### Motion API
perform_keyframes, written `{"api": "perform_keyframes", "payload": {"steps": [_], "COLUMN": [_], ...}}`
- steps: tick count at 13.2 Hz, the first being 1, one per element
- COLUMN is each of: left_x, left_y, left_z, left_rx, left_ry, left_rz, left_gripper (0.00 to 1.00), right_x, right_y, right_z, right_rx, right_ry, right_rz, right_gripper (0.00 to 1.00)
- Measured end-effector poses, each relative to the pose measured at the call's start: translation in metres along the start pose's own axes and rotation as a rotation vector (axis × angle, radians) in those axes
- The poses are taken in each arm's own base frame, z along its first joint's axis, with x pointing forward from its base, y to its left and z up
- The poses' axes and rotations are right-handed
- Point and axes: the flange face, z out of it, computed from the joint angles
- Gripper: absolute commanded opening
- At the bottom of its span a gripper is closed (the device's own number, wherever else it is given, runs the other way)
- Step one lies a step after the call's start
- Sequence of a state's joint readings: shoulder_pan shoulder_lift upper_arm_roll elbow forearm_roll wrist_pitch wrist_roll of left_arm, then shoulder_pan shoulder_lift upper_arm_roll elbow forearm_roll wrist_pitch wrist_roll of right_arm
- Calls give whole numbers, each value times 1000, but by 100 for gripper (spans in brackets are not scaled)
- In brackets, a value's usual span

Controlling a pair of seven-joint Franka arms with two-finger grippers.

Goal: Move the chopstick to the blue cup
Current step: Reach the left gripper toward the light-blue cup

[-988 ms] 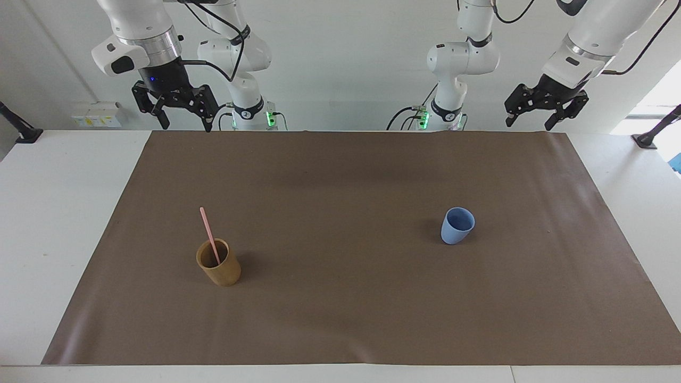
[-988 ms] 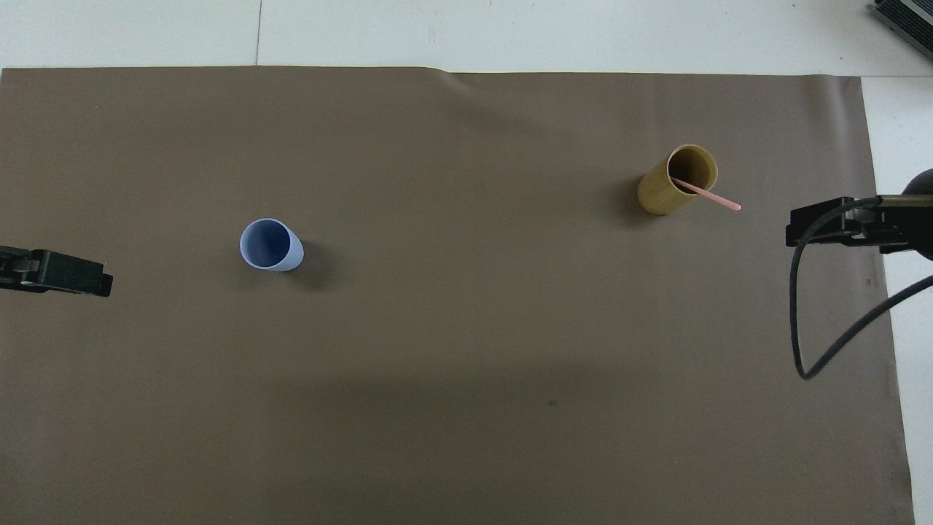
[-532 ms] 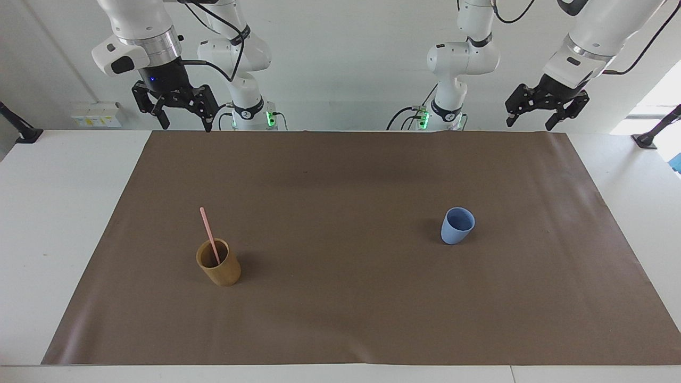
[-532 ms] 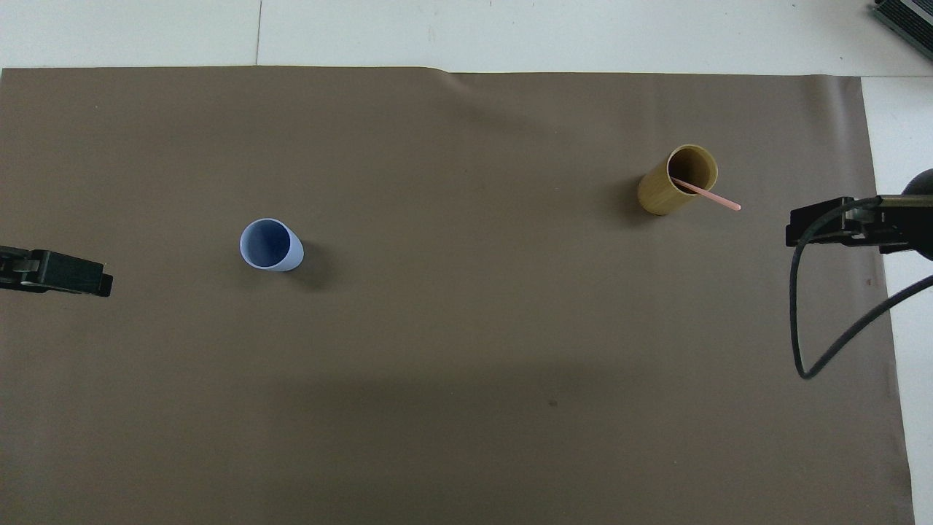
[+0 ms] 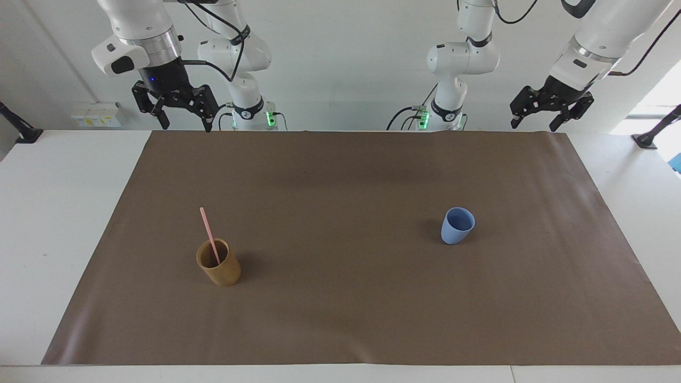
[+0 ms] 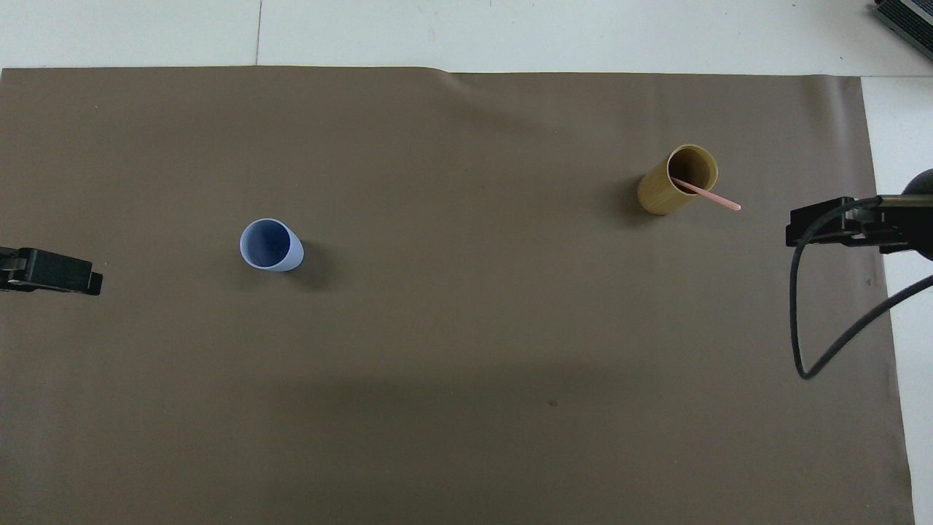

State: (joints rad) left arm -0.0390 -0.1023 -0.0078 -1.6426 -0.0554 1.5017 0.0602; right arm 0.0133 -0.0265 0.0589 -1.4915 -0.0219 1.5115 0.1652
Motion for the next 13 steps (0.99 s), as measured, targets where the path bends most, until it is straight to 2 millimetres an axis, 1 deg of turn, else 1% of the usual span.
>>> {"api": "perform_keyframes", "payload": {"steps": [2,4,6,8,10,11,13], "left_x": [9,23,38,56,75,84,94], "left_y": [-1,-2,-4,-2,8,17,40], "left_z": [21,47,76,111,146,168,206], "left_rx": [1,2,4,4,2,0,0], "left_ry": [11,34,57,71,82,74,47], "left_rz": [0,-2,-5,-17,-50,-64,-72], "left_gripper": [100,100,100,100,100,100,100], "right_x": [0,0,0,0,0,0,1], "right_y": [0,1,2,2,2,2,3], "right_z": [0,0,0,0,0,0,0], "right_rx": [0,0,0,0,0,0,0], "right_ry": [0,0,0,0,0,0,0], "right_rz": [0,2,4,4,4,4,6], "right_gripper": [100,100,100,100,100,100,100]}}
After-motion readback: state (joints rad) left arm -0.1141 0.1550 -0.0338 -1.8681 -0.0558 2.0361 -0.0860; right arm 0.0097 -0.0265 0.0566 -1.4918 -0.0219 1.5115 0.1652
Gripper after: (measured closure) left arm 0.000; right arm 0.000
